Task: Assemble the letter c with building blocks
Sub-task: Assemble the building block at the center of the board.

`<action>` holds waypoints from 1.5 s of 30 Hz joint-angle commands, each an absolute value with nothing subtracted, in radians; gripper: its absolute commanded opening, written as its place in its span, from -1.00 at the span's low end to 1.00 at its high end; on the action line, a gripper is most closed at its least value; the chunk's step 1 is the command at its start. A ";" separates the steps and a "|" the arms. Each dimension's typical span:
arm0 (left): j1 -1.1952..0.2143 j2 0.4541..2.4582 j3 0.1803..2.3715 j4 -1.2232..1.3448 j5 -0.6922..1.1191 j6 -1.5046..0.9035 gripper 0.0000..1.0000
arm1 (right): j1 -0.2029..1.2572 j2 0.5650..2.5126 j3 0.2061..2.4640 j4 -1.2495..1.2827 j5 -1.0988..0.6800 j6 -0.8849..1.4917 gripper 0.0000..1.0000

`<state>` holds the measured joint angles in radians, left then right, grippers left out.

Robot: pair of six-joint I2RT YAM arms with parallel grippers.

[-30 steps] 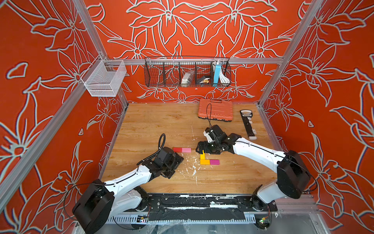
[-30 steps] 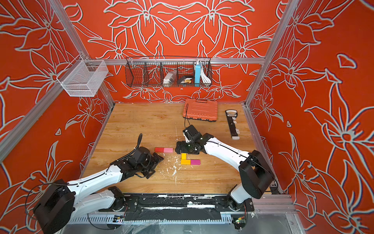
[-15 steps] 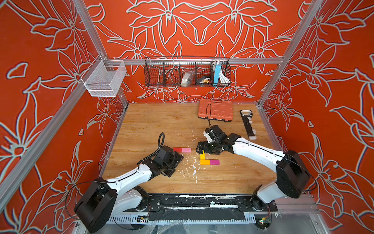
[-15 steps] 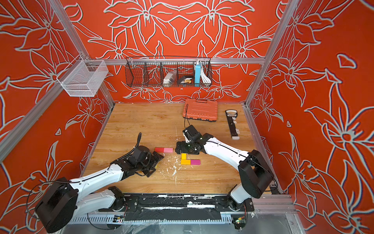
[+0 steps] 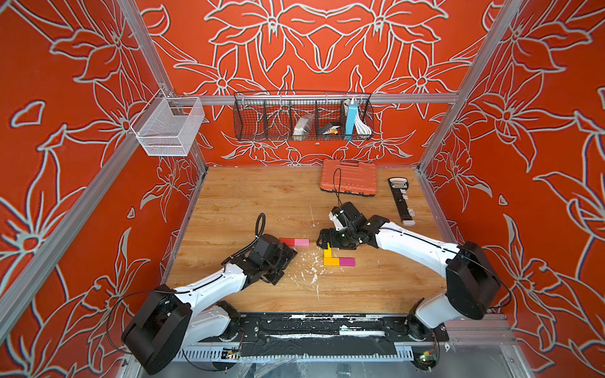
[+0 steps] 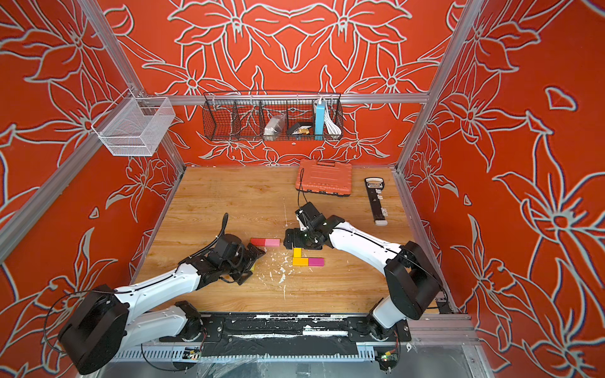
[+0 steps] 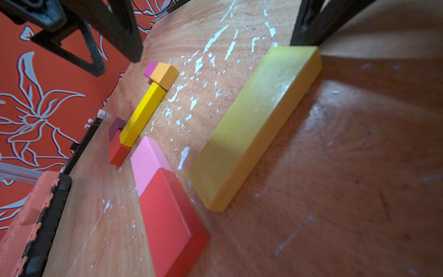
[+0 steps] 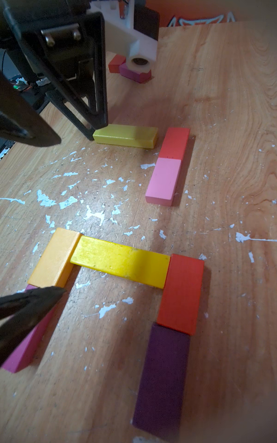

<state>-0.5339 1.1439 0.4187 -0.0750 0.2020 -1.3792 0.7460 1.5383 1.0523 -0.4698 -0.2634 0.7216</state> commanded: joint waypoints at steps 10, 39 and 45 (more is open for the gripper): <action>-0.514 1.166 0.439 -0.080 0.205 -1.360 0.97 | 0.742 1.553 1.057 -0.470 -0.256 0.727 0.87; -0.493 1.194 0.460 -0.088 0.227 -1.337 0.97 | 0.741 1.565 1.080 -0.486 -0.253 0.718 0.87; -0.488 1.195 0.459 -0.093 0.227 -1.333 0.97 | 0.741 1.565 1.081 -0.488 -0.253 0.715 0.87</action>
<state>-0.4969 1.1831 0.4435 -0.0692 0.2306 -1.3441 0.7460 1.5536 1.0527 -0.4709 -0.2630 0.7212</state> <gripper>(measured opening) 0.984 0.934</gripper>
